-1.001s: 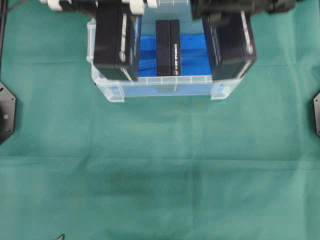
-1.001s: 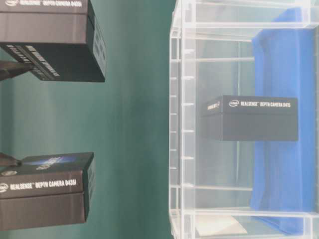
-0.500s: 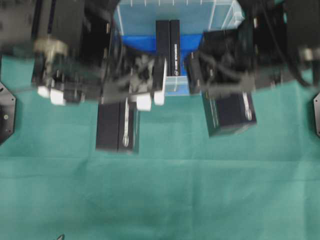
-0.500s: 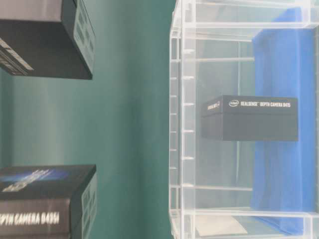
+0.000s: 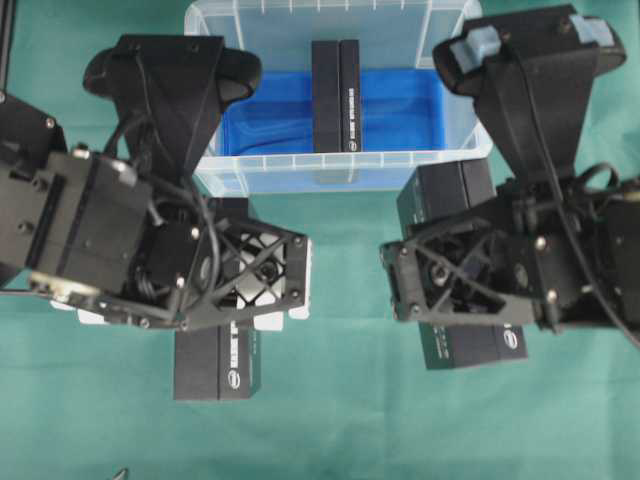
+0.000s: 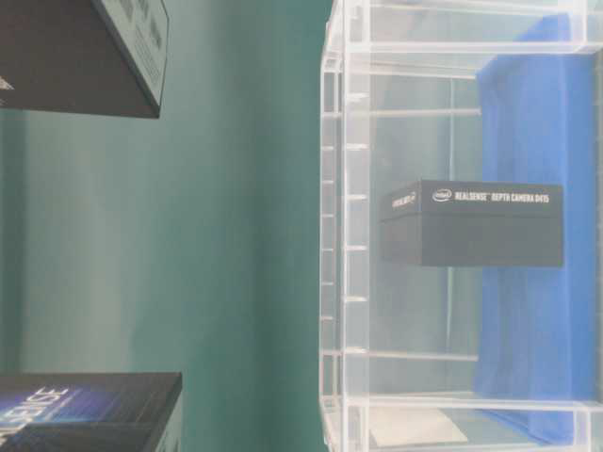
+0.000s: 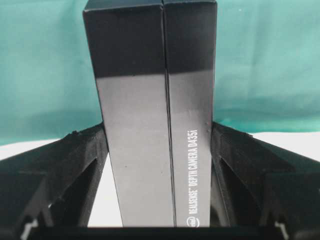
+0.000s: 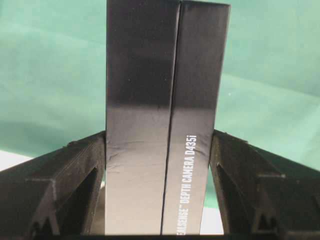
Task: Take the box out of the case with both arms.
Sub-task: 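Carry both boxes toward the front of the table, away from case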
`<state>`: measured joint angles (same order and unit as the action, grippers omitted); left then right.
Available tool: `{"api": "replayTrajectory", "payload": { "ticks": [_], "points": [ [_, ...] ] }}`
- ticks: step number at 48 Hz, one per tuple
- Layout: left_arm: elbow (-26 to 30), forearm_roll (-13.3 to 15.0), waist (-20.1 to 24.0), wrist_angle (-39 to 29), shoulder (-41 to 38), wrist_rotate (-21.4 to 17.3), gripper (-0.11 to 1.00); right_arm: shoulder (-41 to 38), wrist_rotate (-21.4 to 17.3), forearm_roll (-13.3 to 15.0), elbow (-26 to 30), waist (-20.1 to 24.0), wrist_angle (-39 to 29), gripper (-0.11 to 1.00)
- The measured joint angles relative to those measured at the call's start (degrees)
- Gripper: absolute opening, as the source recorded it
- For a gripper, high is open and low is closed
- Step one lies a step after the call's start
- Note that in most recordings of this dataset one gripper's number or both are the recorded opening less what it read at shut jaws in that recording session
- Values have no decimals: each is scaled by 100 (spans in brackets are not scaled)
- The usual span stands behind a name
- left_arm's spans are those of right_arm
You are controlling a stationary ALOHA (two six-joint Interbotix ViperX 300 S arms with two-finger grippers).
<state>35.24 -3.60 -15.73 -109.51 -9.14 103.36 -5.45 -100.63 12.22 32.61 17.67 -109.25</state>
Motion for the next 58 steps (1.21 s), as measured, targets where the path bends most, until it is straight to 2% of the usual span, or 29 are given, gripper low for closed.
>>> {"api": "replayTrajectory", "payload": {
  "ticks": [58],
  "points": [
    [-44,-18,-70,35,0,141,62,-44,-9,9,-9,44,0,65]
  ]
}}
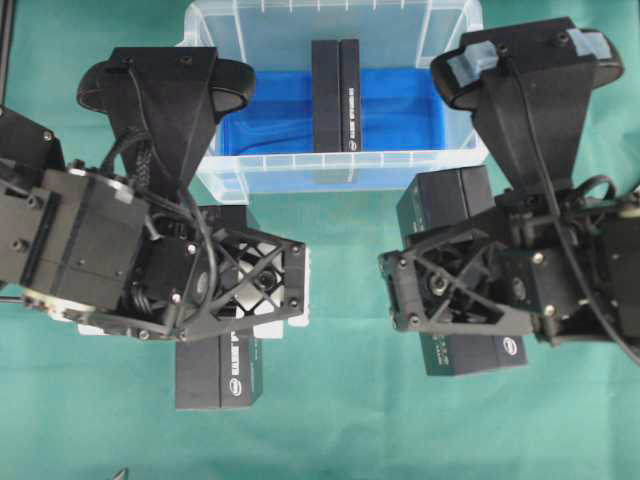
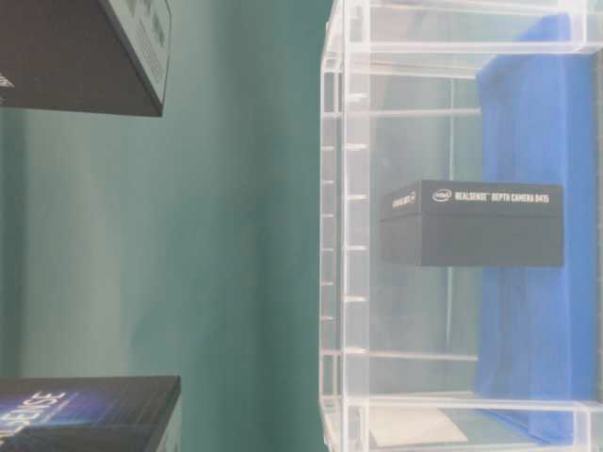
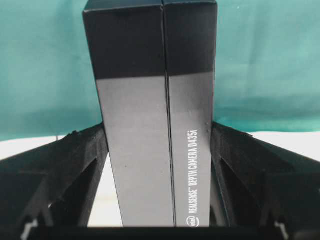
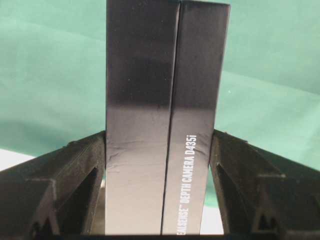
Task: Take the box out of the case with both arms.
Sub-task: 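Carry both boxes toward the front of the table, away from case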
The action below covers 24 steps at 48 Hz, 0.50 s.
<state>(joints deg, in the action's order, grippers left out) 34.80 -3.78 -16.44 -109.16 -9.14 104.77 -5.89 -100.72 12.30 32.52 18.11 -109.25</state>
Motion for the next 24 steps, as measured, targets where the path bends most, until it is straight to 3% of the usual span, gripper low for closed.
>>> {"api": "replayTrajectory", "payload": {
  "ticks": [24],
  "points": [
    [-44,-9,9,9,0,-18,62,-26,-9,0,0,9,0,65]
  ]
}}
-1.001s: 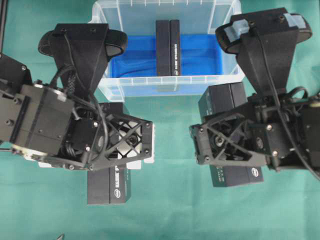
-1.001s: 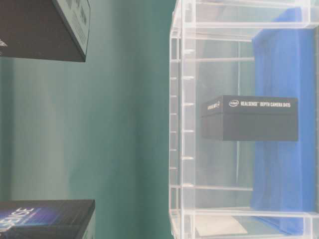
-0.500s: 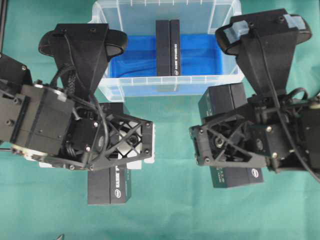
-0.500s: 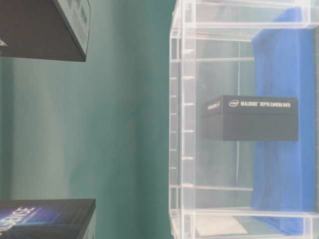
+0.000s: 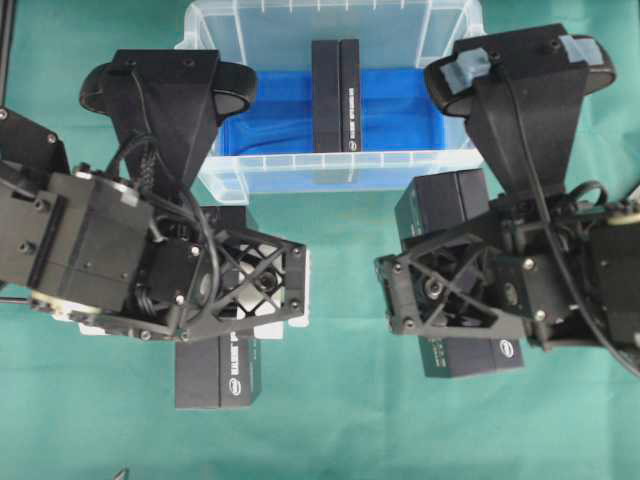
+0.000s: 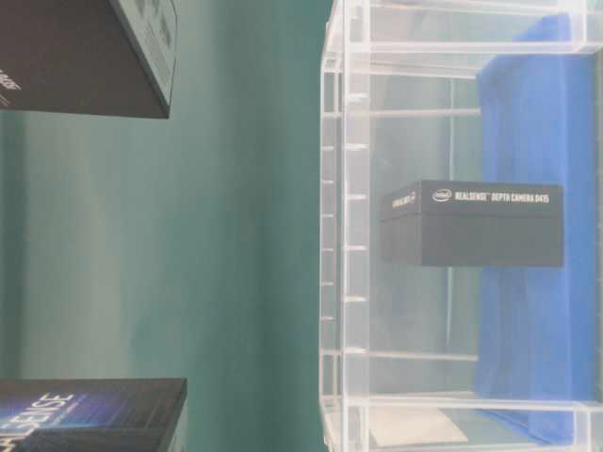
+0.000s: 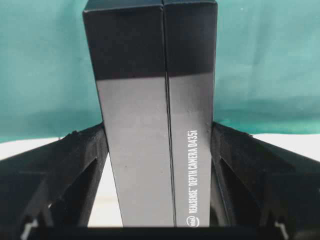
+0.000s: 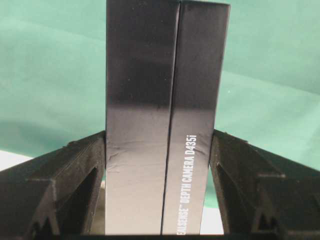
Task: Take the box out of the case with both arms.
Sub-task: 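Carry both boxes toward the front of the table, away from case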
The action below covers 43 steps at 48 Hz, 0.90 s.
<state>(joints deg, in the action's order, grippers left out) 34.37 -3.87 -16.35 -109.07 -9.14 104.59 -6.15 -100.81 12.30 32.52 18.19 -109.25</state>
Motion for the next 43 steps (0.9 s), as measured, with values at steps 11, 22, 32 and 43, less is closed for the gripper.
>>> {"api": "replayTrajectory", "payload": {
  "ticks": [11,22,32,43],
  "points": [
    [0,9,0,0,0,-9,62,0,-9,0,9,9,0,65],
    [0,0,-9,0,0,-9,62,0,-9,0,9,9,9,65],
    [-62,0,0,0,0,-9,62,0,0,0,9,0,0,65],
    [-105,9,-9,0,0,-9,62,0,0,0,9,9,0,65]
  ]
}}
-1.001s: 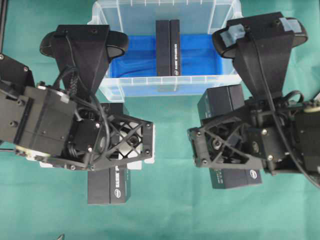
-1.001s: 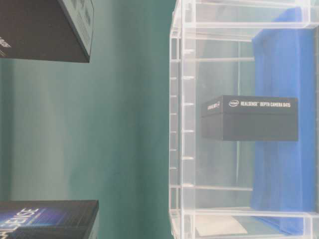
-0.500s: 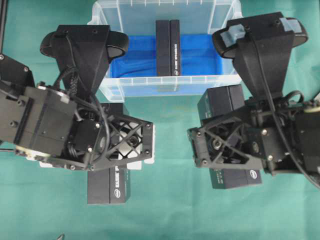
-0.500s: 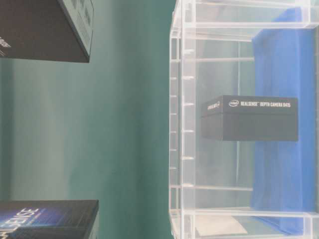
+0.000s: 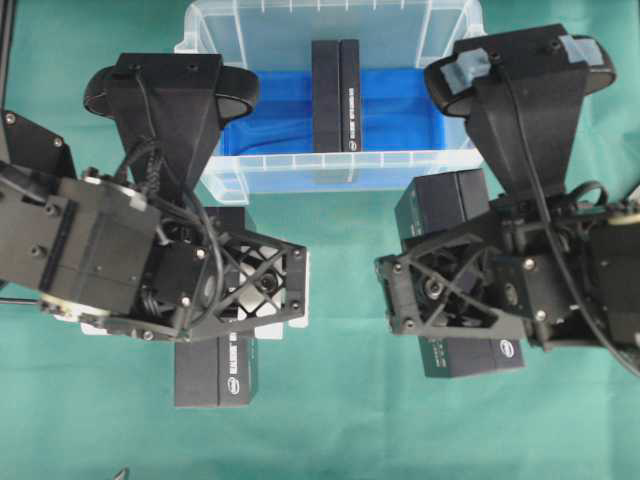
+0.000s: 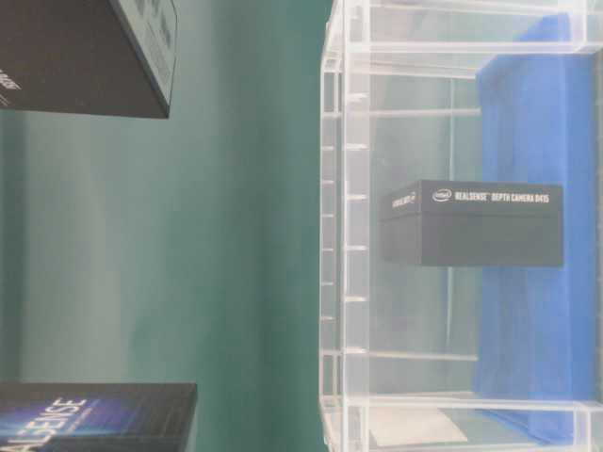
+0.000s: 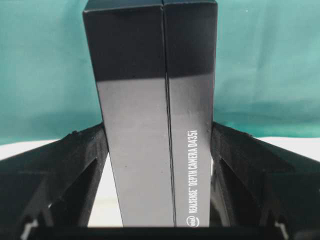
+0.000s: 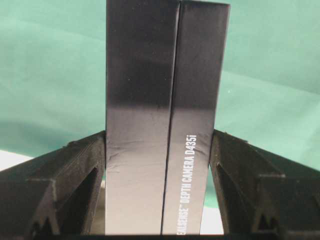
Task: Take the box out of the case with both arms.
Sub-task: 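Carry both boxes toward the front of the table, away from case, then lower both held boxes onto the green cloth in front of case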
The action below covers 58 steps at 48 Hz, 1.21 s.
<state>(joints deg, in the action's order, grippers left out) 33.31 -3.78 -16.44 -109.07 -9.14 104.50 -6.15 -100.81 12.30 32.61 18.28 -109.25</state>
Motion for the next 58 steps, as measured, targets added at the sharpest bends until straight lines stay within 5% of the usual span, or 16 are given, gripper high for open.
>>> {"api": "replayTrajectory", "payload": {
  "ticks": [21,45,58],
  "points": [
    [-615,-26,-9,211,0,18,62,-9,-9,-18,-589,-9,237,65],
    [-3243,-158,-9,2865,510,448,62,-44,-264,-220,-2558,0,2048,65],
    [-4175,-88,-35,3902,492,448,62,-44,-404,-264,-3665,-9,3480,65]
  ]
}}
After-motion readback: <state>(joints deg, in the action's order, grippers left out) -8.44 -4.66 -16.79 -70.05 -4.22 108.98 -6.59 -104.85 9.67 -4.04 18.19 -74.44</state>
